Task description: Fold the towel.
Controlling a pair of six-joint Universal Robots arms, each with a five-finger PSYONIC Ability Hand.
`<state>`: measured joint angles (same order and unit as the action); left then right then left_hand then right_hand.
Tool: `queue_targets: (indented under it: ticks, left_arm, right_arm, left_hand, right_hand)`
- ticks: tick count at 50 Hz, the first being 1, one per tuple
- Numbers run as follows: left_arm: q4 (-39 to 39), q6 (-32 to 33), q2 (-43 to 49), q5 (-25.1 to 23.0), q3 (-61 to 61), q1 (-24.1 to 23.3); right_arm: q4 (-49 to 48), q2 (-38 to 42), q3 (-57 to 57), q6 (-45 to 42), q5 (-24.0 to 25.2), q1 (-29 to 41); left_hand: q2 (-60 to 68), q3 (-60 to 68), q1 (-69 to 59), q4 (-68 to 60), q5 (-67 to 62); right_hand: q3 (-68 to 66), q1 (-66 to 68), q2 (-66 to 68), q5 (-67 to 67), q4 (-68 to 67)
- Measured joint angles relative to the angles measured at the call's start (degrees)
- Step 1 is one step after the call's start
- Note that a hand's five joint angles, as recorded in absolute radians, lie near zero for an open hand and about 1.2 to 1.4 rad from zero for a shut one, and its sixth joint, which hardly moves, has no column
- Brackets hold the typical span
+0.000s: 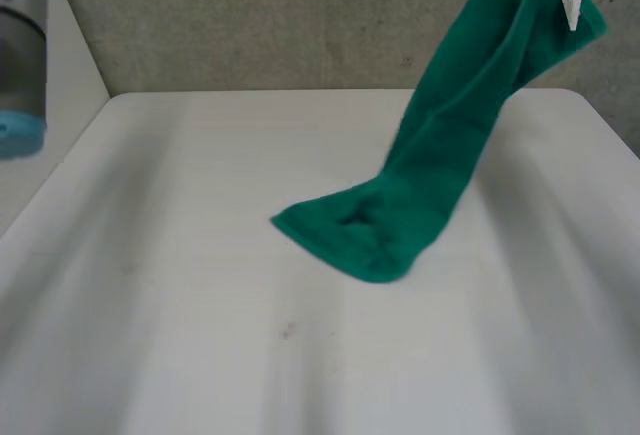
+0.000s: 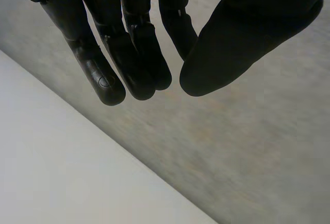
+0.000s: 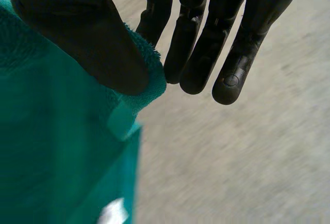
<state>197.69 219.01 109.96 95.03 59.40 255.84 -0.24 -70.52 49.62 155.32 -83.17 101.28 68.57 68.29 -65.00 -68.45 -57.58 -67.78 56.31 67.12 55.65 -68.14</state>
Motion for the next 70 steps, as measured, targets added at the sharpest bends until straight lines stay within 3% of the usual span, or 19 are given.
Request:
queue_targets:
  ticks: [4,5,7,8,9,10,14,22,23,26,28,36,37,41,58,59,61,62,70]
  left_arm:
    - [-1.4,-2.8,-0.2,-0.4,8.5,-0.7]
    - [-1.9,-4.1,-0.2,-0.7,11.7,-1.3]
    - [-2.2,-5.2,-0.1,-1.0,14.3,-1.9]
    - [-2.5,-6.5,0.0,-1.2,16.8,-2.8]
    - [-2.6,-7.2,0.0,-1.3,17.8,-3.3]
    - [-2.9,-8.8,0.3,-1.5,19.8,-4.6]
    - [-4.0,-13.5,1.2,-1.8,22.2,-8.4]
    - [-7.4,-25.1,3.2,-1.8,20.5,-15.0]
    - [-9.2,-30.7,4.3,-1.8,18.9,-16.9]
    - [-10.2,-33.6,5.1,-1.8,17.9,-17.9]
    - [-13.2,-41.2,7.2,-1.9,15.4,-19.9]
    - [-17.0,-54.0,11.8,-2.4,11.5,-22.1]
    - [-17.5,-58.3,13.8,-2.6,10.1,-22.7]
    - [-17.6,-62.4,17.0,-3.5,7.4,-24.0]
    - [-17.2,-68.6,27.0,-8.8,-0.6,-29.6]
    - [-17.2,-68.7,27.6,-8.9,-1.0,-29.8]
    - [-17.1,-68.7,28.2,-8.7,-1.4,-30.1]
    - [-17.1,-68.6,28.5,-8.3,-1.5,-30.2]
    - [-17.2,-64.5,20.5,-1.9,2.8,-28.8]
  right_arm:
    - [0.8,-0.8,9.0,-2.9,1.5,0.2]
    - [1.1,-0.8,11.2,-3.8,1.7,0.3]
    - [1.3,-0.7,12.8,-4.5,1.9,0.3]
    - [1.5,-0.7,14.2,-5.2,2.1,0.3]
    - [1.6,-0.7,14.6,-5.4,2.1,0.3]
    - [1.8,-0.7,15.2,-5.8,2.2,0.3]
    - [2.0,-1.5,14.9,-6.2,2.0,0.4]
    - [2.6,-5.9,9.3,-5.7,1.3,0.6]
    - [2.7,-7.9,7.9,-5.5,1.2,0.8]
    - [2.6,-9.1,7.4,-5.3,1.2,1.0]
    - [2.5,-12.2,6.8,-5.0,1.2,2.1]
    - [2.6,-16.2,7.4,-4.8,1.0,5.2]
    - [2.7,-17.6,7.6,-4.8,1.0,6.9]
    - [2.8,-20.1,7.8,-4.8,0.9,9.6]
    - [2.9,-25.8,8.5,-4.8,0.9,13.8]
    - [3.0,-25.8,8.6,-4.8,0.9,14.0]
    - [3.2,-25.8,8.8,-4.8,0.9,14.1]
    - [3.5,-25.7,9.1,-4.9,0.9,14.1]
    - [7.7,-22.1,12.8,-5.7,1.1,12.8]
  left_hand:
    - [-0.2,-0.2,0.2,0.2,0.2]
    - [-17.7,-17.4,17.8,17.6,16.8]
    - [-21.3,-20.9,21.9,21.3,20.4]
    - [-37.4,-36.8,37.7,36.6,35.9]
    - [-37.4,-36.8,37.7,36.6,35.9]
    - [-49.4,-48.8,47.8,49.6,48.8]
    - [-53.3,-53.0,49.7,53.5,53.1]
    - [-53.0,-52.8,49.3,53.1,52.5]
    - [-51.4,-51.8,48.2,51.5,50.6]
    - [-50.5,-50.6,47.0,50.4,49.6]
    - [-49.6,-49.4,46.0,49.4,48.4]
    - [-49.5,-49.3,46.0,49.3,48.2]
    - [-49.5,-49.3,46.0,49.3,48.1]
    - [-49.4,-49.3,46.0,49.3,48.2]
    - [-39.3,-38.9,35.2,39.1,38.3]
    - [-28.9,-29.5,24.4,29.5,29.0]
    - [-23.4,-23.3,17.3,23.3,22.9]
    - [-6.1,-6.1,0.7,6.5,6.4]
    - [-0.3,-0.5,-0.1,0.3,2.6]
  right_hand:
    - [0.0,0.1,0.0,0.0,0.0]
    - [-0.1,0.2,0.2,0.0,0.0]
    - [-0.3,0.2,0.5,0.0,0.0]
    - [-0.3,0.2,0.5,0.0,0.0]
    - [-0.3,0.2,0.5,0.0,0.0]
    - [-0.3,0.2,0.5,0.0,0.0]
    - [-0.3,0.2,0.5,0.0,0.0]
    - [-0.3,0.2,0.5,0.0,0.0]
    - [-0.3,0.2,0.5,0.0,0.0]
    - [-0.3,0.2,0.5,0.0,0.0]
    - [-0.3,0.2,0.5,0.0,0.0]
    - [-0.3,0.2,0.5,0.0,-0.1]
    - [-0.3,0.2,0.5,0.0,-0.2]
    - [-0.3,0.2,0.5,0.0,-0.2]
    - [-0.3,0.2,0.5,0.0,-0.2]
    - [-0.3,0.2,0.5,0.0,-0.2]
    - [-0.3,0.2,0.5,0.0,-0.2]
    - [-0.3,0.2,0.5,0.0,-0.2]
    - [-0.3,0.2,0.5,0.0,-0.2]
